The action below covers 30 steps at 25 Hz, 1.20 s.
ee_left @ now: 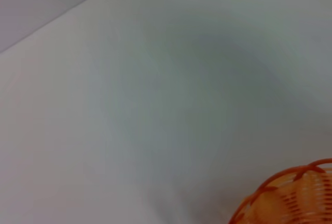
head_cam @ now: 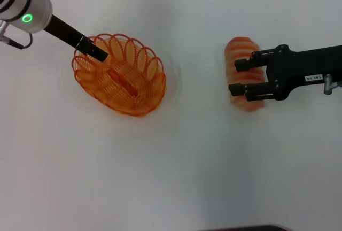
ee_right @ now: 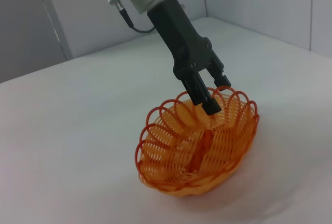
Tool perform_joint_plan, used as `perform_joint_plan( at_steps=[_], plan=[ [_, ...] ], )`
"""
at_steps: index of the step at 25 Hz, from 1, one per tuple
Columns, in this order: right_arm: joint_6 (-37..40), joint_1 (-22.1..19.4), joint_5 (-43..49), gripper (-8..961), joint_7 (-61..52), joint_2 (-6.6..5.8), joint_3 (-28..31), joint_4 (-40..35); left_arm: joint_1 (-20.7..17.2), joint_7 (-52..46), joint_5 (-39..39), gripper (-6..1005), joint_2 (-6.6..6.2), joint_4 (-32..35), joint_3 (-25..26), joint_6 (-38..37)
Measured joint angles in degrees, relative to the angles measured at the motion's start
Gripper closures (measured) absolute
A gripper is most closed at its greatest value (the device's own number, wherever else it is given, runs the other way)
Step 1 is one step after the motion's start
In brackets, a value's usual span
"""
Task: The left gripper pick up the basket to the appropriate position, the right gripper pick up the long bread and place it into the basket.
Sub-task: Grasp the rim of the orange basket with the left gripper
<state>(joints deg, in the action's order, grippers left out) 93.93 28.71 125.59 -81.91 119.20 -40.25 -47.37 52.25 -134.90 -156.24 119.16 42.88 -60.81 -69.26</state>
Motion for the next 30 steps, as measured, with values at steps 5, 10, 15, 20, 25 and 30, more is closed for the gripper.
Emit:
perform_joint_plan(
  at_steps=[5,10,15,20,25,30],
  plan=[
    [-0.1,0.02,0.0,289,0.0,0.04,-0.33,0.0,0.13,-0.01,-2.12,158,0.99,-0.13,-0.08,1.37],
    [-0.17,0.1,0.0,289,0.0,0.06,-0.36,0.03,0.0,-0.31,-2.91,206,1.59,-0.16,-0.11,2.45],
    [-0.22,0.13,0.0,289,-0.14,0.06,-0.36,-0.01,-0.26,-1.2,-2.96,285,1.49,-0.22,0.58,3.51],
    [-0.24,0.2,0.0,290,-0.24,0.06,-0.36,-0.01,0.01,-1.31,-2.99,363,1.2,-0.89,0.62,3.33],
    [-0.25,0.29,0.0,290,-0.31,0.06,-0.36,-0.01,0.31,-1.33,-3.02,541,1.17,-1.46,0.57,3.07],
    [-0.24,0.3,0.0,290,-0.33,0.06,-0.36,0.0,0.33,-1.38,-3.02,746,1.15,-1.48,0.55,2.8]
  ],
)
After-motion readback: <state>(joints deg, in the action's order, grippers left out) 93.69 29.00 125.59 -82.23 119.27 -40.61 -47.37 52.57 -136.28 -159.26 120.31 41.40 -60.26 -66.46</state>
